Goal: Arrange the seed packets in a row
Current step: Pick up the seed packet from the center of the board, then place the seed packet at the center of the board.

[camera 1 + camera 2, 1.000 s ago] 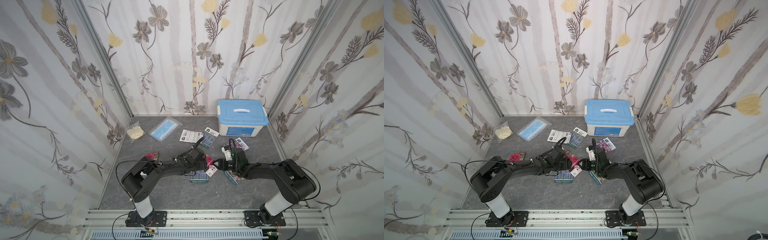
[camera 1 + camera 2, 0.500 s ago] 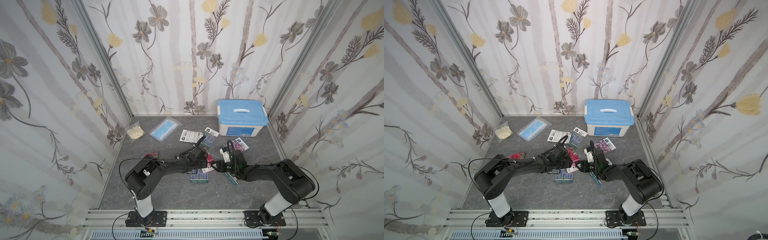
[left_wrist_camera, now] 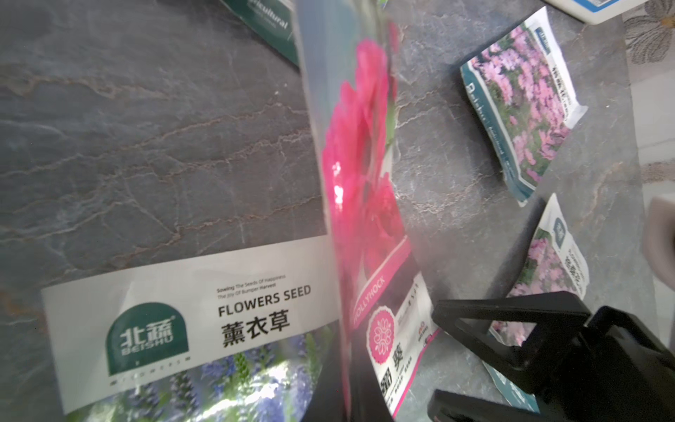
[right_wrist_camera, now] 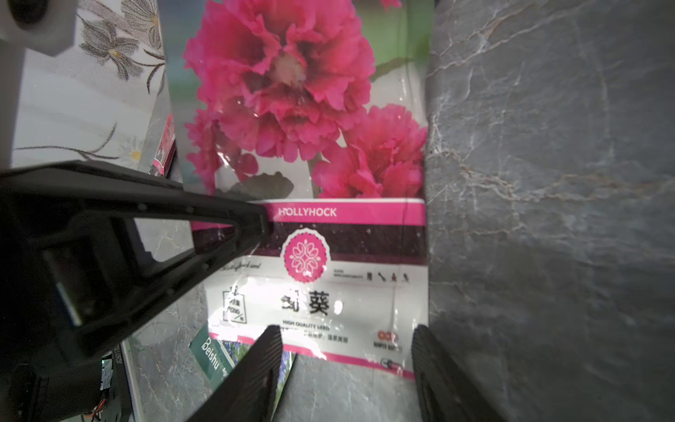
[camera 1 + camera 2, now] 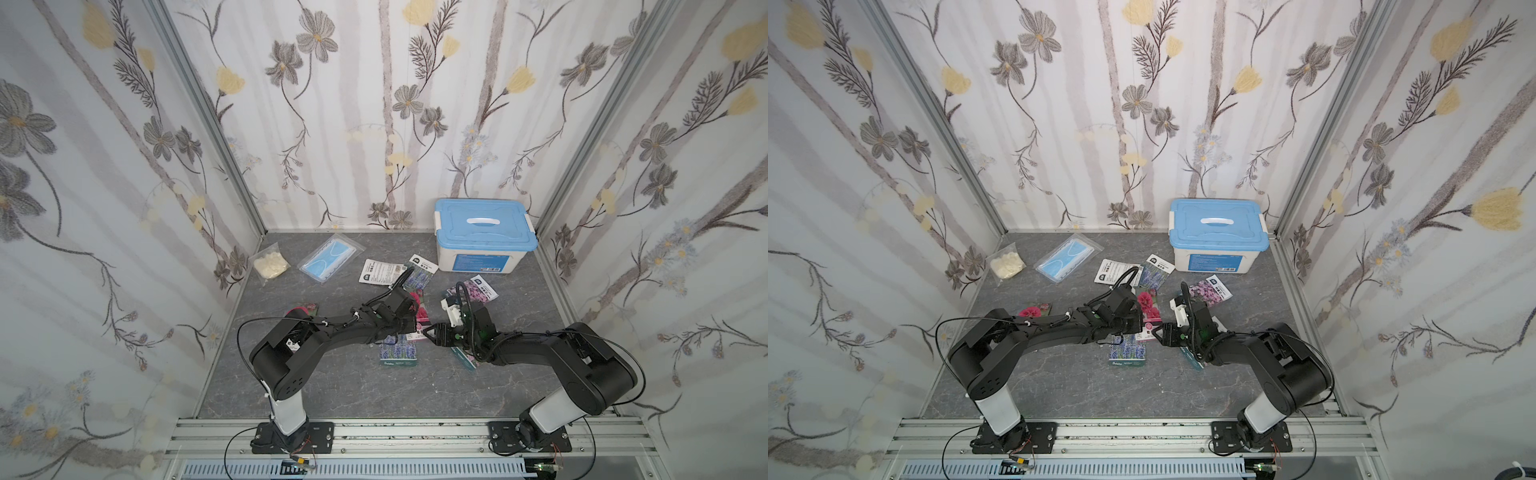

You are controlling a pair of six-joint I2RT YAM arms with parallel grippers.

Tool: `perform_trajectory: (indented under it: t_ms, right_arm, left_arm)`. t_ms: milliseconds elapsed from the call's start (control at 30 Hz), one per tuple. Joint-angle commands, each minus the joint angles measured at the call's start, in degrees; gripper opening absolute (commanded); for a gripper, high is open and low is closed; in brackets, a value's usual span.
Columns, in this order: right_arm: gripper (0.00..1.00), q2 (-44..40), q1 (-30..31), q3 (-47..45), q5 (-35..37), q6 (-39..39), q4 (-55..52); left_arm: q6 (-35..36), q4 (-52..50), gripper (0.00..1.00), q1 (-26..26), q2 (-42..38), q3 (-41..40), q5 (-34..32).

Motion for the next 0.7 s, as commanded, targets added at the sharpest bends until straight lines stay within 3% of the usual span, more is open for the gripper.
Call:
perform_trajectory:
  t_ms: [0,233,467,667]
  right_arm:
    - [0.61,-5.5,0.2,0.4,3.0,-0.2,-4.1]
    - [0.64,-19.1,0.2,3.3,6.9,-3.7,-13.9]
    - [0.65,-20.7,0.8,3.4,6.0,-3.8,-13.6]
    - [0.65,-18.7,2.3,2.5,5.2,-3.0,-10.3]
  left_arm:
    - [3.8,-4.1,0.00,0.1,-3.8,1.3,-1.9]
    - [7.8,-16.9,0.00,5.1,-21.2,-1.3,3.1]
    - [11.0,-36.1,0.00,18.2,-39.7,-5.9,6.4]
    - [13.1,-42.6,0.00,23.5,-41.4,-9.6,7.6]
